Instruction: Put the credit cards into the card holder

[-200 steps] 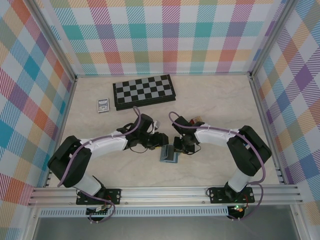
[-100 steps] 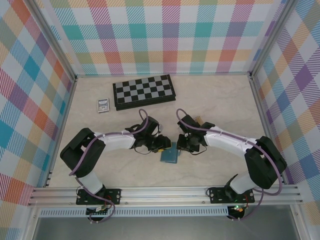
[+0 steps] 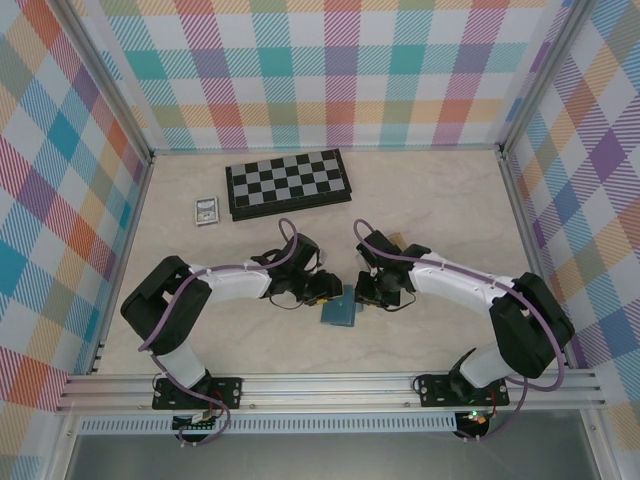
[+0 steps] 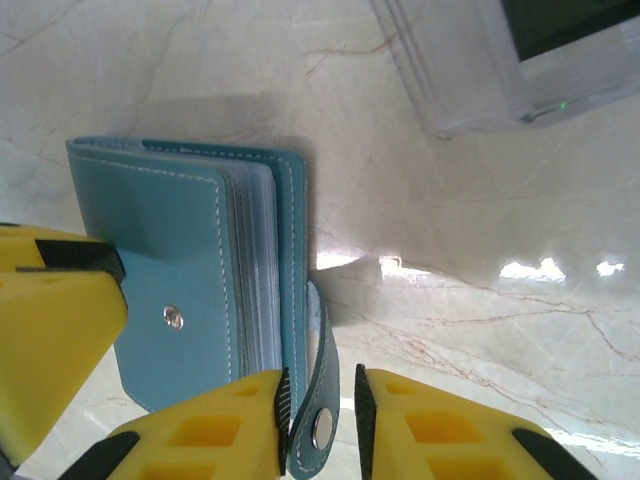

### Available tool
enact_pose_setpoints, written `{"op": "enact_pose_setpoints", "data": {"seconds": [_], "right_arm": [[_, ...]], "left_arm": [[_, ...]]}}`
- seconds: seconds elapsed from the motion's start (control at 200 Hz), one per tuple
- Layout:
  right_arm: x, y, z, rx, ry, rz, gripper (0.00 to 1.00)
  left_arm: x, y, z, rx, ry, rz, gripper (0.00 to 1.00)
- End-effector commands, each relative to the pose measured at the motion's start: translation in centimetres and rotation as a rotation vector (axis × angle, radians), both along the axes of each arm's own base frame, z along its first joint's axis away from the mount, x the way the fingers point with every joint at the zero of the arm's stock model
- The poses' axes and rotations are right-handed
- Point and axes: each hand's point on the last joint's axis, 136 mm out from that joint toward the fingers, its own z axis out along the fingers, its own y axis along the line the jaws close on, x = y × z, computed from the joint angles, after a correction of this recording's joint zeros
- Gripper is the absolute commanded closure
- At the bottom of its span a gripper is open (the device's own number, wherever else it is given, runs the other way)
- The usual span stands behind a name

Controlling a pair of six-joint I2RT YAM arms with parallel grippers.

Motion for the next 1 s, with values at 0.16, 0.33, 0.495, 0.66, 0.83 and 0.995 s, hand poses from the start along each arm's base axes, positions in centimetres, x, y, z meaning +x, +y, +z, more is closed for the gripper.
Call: {"op": "enact_pose_setpoints", "data": {"seconds": [0.16,0.33,0.495,0.66,0.83,0.995], "right_arm": [[-1.2,-0.1,0.2,0.013,0.039,0.048,0.71],[-1.3,-0.1,0.9,0.024,0.025,0.066,0.66],[-1.2,-0.4,0.4,-0.010,0.034,0.071,0.73],[-1.1,-0.6,0.6,-0.016,0.019,0.065,0.87],[-1.0,-0.8,1.2,-0.013,0.002,0.059,0.91],[-0.9,-0.3,1.5,0.018,-0.009,0.070,0.96]], "left_arm": [[-0.1,-0.3,-0.2,0.025,-0.005,-0.012,0.62],[-0.2,-0.3,-0.3,0.028,-0.003,-0.016,0.62],[-0.2,-0.4,-0.3,0.025,-0.002,-0.018,0.62],[-0.2,-0.4,-0.2,0.027,-0.004,-0.020,0.62],[-0.2,-0.3,0.0,0.038,-0.015,-0.025,0.62],[0.1,0.1,0.8,0.074,-0.051,-0.038,0.62]]}}
